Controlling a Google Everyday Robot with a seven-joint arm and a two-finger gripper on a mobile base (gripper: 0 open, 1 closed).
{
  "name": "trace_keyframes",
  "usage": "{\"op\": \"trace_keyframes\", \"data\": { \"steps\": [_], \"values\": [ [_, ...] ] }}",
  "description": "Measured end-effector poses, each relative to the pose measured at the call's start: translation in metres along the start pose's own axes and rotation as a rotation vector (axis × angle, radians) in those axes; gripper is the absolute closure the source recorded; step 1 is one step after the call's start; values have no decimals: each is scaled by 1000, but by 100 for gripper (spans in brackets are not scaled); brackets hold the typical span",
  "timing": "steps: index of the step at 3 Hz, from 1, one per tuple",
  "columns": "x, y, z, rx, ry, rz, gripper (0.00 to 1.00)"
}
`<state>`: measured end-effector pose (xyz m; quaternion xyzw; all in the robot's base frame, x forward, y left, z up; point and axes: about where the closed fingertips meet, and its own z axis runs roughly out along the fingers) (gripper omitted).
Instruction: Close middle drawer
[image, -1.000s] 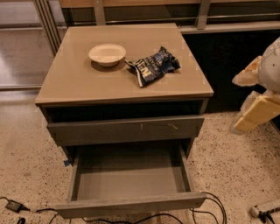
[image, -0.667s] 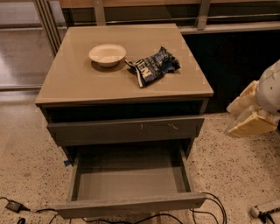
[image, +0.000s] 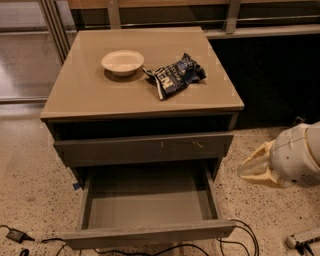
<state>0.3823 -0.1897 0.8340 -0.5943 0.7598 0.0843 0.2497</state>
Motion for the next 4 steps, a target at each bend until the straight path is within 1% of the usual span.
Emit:
{"op": "trace_keyframes", "data": {
  "steps": [1, 2, 3, 4],
  "values": [
    [2, 2, 5, 1, 0, -17, 100],
    [2, 2, 5, 1, 0, -17, 100],
    [2, 10, 21, -30, 11, -17, 100],
    [13, 35, 83, -118, 0, 22, 100]
  ]
}}
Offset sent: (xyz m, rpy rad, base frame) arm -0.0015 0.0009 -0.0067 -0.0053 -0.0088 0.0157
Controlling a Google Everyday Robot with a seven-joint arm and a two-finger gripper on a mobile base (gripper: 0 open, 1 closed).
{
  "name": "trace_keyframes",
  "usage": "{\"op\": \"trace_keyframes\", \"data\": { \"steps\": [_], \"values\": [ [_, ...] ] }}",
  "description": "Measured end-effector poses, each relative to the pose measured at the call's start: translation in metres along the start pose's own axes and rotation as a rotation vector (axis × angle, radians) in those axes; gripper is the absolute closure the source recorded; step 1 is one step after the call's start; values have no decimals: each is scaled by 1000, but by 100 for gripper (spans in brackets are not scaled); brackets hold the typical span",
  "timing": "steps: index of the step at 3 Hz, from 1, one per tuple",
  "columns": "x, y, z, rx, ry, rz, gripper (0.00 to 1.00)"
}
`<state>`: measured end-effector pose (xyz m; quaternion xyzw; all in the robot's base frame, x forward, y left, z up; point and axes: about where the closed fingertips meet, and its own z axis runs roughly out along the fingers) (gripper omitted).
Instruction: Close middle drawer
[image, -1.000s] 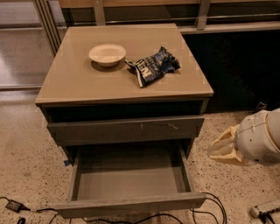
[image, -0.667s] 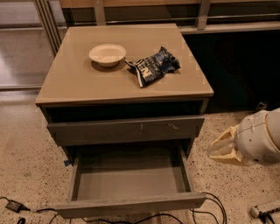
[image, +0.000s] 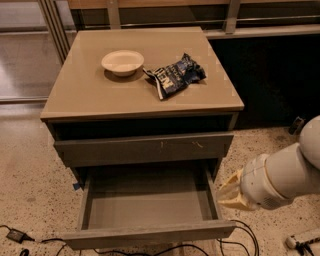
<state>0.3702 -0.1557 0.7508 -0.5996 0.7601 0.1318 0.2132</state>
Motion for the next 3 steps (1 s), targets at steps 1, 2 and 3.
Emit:
{"op": "trace_keyframes", "data": {
  "steps": [1, 2, 3],
  "values": [
    [19, 9, 48, -27, -5, 34, 100],
    [47, 14, 89, -17, -24, 68, 100],
    [78, 22, 122, 10, -56, 100, 100]
  ]
}}
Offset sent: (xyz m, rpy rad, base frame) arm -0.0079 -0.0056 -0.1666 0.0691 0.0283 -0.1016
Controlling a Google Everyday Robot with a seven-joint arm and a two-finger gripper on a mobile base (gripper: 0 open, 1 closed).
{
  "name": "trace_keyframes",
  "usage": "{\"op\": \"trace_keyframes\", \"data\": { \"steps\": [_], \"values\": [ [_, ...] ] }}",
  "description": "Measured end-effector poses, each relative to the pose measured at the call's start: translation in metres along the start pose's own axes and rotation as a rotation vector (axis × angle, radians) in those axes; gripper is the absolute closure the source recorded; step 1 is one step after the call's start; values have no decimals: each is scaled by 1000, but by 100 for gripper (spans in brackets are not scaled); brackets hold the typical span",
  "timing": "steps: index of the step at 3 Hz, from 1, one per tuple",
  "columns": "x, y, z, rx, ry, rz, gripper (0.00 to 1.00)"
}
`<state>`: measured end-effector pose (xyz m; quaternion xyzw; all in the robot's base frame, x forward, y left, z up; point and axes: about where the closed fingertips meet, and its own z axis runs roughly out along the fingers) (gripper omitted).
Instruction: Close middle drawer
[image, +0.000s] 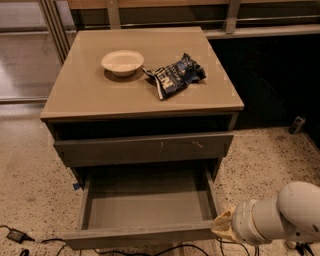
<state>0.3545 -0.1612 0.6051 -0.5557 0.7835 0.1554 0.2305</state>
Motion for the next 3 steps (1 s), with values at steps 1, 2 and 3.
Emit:
{"op": "trace_keyframes", "data": {
  "steps": [1, 2, 3],
  "values": [
    [23, 2, 30, 15, -37, 9, 100],
    [22, -1, 59, 7, -77, -4, 100],
    [22, 0, 60, 5, -78, -2, 100]
  ]
}}
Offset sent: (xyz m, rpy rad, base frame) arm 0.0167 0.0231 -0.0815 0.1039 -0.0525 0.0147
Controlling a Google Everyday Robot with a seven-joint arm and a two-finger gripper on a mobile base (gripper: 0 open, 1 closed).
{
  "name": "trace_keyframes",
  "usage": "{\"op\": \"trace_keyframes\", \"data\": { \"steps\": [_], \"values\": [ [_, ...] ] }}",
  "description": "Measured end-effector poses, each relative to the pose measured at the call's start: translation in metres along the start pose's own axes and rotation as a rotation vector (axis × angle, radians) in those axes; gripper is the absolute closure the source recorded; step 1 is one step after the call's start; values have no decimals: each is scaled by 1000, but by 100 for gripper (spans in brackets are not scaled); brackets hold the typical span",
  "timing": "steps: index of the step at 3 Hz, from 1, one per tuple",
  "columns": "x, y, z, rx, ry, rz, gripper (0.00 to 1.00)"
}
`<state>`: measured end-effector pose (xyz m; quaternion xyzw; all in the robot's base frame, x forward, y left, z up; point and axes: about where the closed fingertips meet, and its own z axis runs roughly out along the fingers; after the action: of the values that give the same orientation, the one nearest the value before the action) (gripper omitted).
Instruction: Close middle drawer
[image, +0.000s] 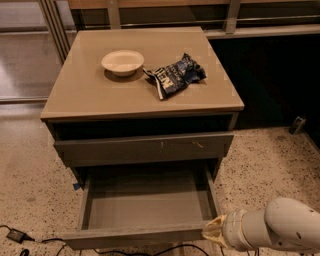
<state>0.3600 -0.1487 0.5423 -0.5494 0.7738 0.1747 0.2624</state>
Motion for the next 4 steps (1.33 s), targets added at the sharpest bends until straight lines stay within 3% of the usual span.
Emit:
{"op": "trace_keyframes", "data": {
  "steps": [1, 2, 4],
  "values": [
    [1, 0, 26, -27, 2, 11, 100],
    [6, 5, 73, -87, 1, 24, 100],
    [23, 15, 117, -128, 15, 33, 100]
  ]
}}
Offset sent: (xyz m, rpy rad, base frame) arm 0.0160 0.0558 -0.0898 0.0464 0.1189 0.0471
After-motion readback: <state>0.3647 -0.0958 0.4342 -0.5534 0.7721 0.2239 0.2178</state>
